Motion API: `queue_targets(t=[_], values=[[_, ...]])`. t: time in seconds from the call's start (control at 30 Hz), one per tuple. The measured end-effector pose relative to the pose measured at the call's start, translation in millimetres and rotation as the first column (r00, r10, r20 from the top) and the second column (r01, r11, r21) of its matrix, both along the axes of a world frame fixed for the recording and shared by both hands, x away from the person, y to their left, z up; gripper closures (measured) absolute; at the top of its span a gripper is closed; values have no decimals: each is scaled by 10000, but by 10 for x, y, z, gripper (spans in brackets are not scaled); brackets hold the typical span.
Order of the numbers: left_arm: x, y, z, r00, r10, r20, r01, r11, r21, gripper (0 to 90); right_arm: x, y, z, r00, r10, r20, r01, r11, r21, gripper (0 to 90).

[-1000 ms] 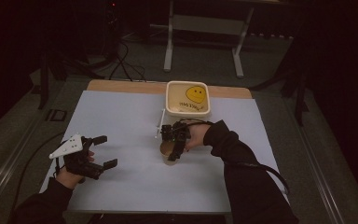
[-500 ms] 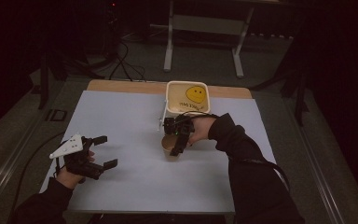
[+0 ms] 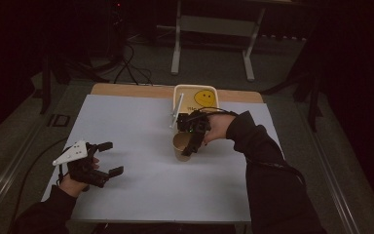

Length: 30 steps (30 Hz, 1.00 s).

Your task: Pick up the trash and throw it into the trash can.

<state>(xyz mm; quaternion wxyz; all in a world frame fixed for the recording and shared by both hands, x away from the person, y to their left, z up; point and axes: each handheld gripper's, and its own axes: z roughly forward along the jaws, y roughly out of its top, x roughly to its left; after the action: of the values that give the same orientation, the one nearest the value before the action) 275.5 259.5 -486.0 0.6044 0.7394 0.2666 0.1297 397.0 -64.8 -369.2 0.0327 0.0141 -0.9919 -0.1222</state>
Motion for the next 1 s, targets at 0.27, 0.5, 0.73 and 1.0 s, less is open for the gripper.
queue_targets(t=[0.27,0.5,0.73,1.0], values=[[1,-1,-3,10000,-18,-22,18,10000,-35,6,-6,-25,247,9998,56,194,-58,9999,134,260],[3,-4,-6,10000,-38,-35,38,10000,-25,6,42,-49,420,9996,-142,259,137,9998,162,260],[3,4,-5,10000,-42,-55,42,10000,-67,6,73,-47,605,9991,-114,413,102,9995,285,259],[5,6,-8,10000,-44,-79,43,9999,-108,6,160,-75,726,9983,-283,519,264,9990,361,260]])
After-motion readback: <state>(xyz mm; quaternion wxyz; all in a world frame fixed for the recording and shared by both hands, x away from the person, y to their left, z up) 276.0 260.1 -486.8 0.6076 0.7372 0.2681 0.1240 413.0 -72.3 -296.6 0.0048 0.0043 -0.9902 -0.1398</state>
